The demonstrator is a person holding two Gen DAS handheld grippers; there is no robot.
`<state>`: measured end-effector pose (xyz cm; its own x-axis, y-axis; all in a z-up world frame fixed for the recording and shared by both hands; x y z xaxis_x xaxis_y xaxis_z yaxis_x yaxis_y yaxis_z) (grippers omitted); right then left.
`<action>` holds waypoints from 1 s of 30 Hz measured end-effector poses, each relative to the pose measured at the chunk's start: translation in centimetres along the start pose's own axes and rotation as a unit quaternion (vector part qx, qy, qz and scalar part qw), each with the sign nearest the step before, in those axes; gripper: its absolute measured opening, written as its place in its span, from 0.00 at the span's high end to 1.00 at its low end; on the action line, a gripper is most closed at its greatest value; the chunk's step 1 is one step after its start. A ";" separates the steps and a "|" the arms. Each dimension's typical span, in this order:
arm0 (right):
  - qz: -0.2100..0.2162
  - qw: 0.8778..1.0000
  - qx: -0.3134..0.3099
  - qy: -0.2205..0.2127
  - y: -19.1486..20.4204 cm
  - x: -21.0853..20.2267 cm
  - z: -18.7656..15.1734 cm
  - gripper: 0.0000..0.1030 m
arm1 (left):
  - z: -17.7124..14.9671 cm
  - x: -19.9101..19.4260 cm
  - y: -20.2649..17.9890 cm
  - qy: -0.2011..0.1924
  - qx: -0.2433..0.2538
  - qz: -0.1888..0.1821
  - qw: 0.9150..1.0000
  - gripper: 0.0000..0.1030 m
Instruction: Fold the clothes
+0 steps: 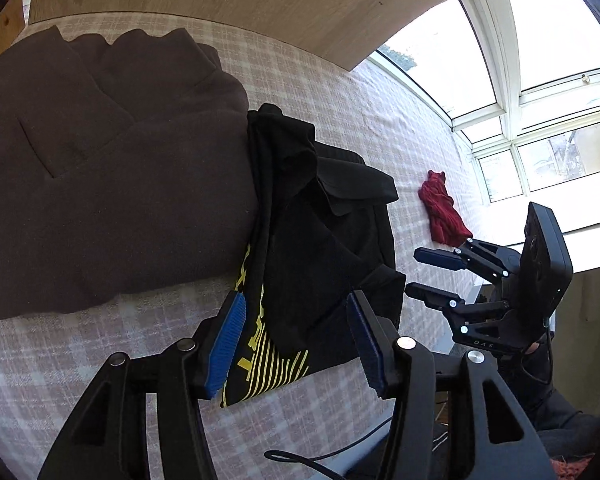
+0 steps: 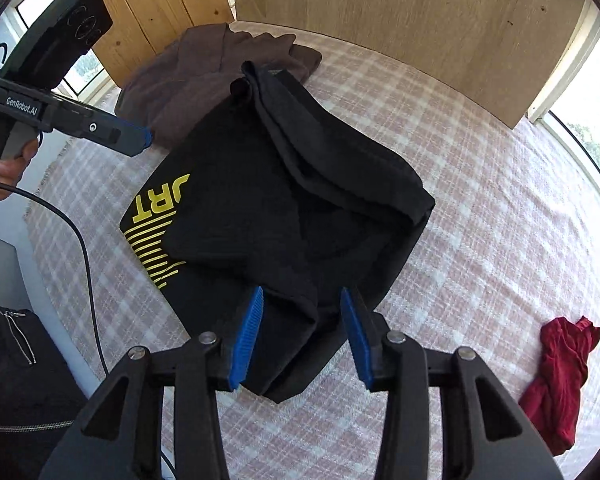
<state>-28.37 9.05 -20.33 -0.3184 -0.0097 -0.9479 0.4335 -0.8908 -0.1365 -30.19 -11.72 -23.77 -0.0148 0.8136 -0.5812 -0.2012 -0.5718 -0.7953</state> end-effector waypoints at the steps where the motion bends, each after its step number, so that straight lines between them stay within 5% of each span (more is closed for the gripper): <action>1: 0.024 0.999 0.019 0.012 -0.8 0.7 0.3 0.62 | 0.5 0.6 -0.4 0.006 0.005 -0.004 1.000 0.51; 3: 0.060 0.996 0.051 0.031 -2.3 2.0 0.9 0.77 | 1.7 2.0 -1.6 0.021 0.030 -0.004 0.999 0.51; 4: 0.061 0.996 0.059 0.033 -2.9 2.5 1.2 0.93 | 2.2 2.7 -1.9 0.030 0.041 0.003 0.999 0.51; 5: 0.058 0.996 0.063 0.033 -3.4 3.0 1.5 0.95 | 2.6 3.4 -1.9 0.040 0.047 0.012 0.998 0.51; 9: 0.053 0.996 0.060 0.048 -3.9 4.9 2.4 0.96 | 4.3 5.9 -2.0 0.077 0.075 0.047 0.993 0.54; 11: 0.055 0.996 0.050 0.056 -3.6 5.9 2.8 0.96 | 5.2 7.1 -2.1 0.096 0.088 0.065 0.989 0.65; 15: 0.057 0.996 0.048 0.051 -4.4 6.9 4.5 0.96 | 6.9 9.6 -2.2 0.133 0.115 0.099 0.979 0.66; 20: 0.016 0.990 0.141 -0.011 -10.7 5.5 7.4 0.96 | 11.9 6.0 -2.3 0.043 0.148 0.163 0.975 0.70; 22: 0.039 0.985 0.166 -0.016 -12.3 4.5 7.5 0.96 | 13.1 3.8 -1.9 0.017 0.129 0.155 0.979 0.70; 27: 0.066 0.994 0.081 -0.039 -7.7 0.7 4.5 0.94 | 10.6 -0.2 -2.8 0.001 0.148 0.155 0.977 0.66; 30: 0.077 0.996 -0.006 -0.034 -2.3 0.0 1.8 0.74 | 7.6 -1.3 -2.5 0.016 0.131 0.133 0.982 0.66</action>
<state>-30.89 10.31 -19.52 -0.3040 -0.1768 -0.9361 0.4908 -0.8713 0.0051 -37.09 -10.57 -19.75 -0.0701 0.6333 -0.7708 -0.4399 -0.7131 -0.5459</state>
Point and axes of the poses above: each gripper's, at about its wrist camera, not at the fingertips, and x roughly the way its jaws point, y to its left, z to its top, the point moved 3 cm from there along x, roughly the way its jaws point, and after that the axes turned 15 degrees about -z, right-handed, at the moved point
